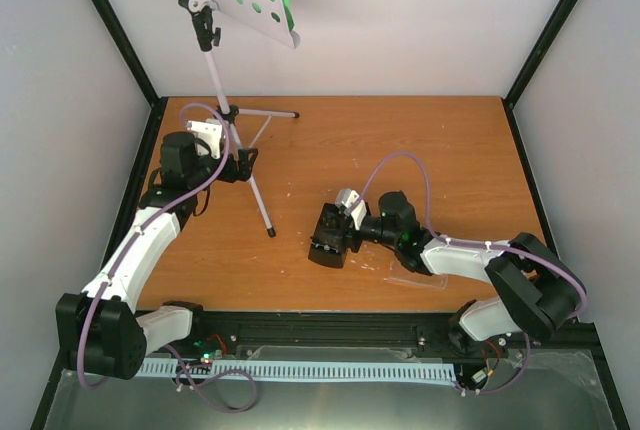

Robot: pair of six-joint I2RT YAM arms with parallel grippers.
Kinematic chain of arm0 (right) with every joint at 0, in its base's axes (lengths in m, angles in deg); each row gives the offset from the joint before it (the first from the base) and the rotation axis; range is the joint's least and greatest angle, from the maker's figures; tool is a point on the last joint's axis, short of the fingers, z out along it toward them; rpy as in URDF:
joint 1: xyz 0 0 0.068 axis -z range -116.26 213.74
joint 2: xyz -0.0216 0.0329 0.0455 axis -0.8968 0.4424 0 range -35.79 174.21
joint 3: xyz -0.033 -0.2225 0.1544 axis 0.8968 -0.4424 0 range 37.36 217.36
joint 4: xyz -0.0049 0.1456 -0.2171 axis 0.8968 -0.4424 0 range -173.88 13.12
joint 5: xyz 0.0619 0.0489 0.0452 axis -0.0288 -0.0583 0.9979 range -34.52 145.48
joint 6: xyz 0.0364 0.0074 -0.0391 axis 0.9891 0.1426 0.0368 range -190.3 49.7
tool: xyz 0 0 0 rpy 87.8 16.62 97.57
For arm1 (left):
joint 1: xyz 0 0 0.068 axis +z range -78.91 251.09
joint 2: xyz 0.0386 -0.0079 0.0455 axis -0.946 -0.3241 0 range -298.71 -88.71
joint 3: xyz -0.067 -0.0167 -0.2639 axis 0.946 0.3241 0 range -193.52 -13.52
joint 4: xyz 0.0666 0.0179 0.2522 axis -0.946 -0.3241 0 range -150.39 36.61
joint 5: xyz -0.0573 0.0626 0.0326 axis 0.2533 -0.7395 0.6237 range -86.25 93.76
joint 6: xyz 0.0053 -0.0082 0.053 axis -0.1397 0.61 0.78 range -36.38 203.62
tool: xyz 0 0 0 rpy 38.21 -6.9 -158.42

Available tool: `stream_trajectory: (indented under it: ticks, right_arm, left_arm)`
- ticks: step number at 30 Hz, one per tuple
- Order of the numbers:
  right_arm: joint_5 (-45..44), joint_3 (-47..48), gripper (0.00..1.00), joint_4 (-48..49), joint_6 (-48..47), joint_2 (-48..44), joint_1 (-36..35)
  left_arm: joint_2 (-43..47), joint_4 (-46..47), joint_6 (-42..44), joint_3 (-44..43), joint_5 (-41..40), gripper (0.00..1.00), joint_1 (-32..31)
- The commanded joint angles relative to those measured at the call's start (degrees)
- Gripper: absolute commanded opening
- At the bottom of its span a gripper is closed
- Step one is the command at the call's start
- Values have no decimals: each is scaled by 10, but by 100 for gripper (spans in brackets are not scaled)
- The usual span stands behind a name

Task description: Pack up the instrument practice props

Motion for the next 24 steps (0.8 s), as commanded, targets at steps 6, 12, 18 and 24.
stream_trajectory:
  ticks: [6,12,18,24]
  right_arm:
    - [25,-15,68,33,14,-1,10]
    - [35,-22,65,38,19,0,13]
    - [34,-28,64,47,24,-1,15]
    - [32,-25,64,45,24,0,17]
  left_arm:
    - [-5,27,24,-3,87,100,3]
    - [-20,58,13,6,242,98,-12]
    - [-54,71,26,9,360,94,-83]
    - [-95,82,17,6,438,87,-128]
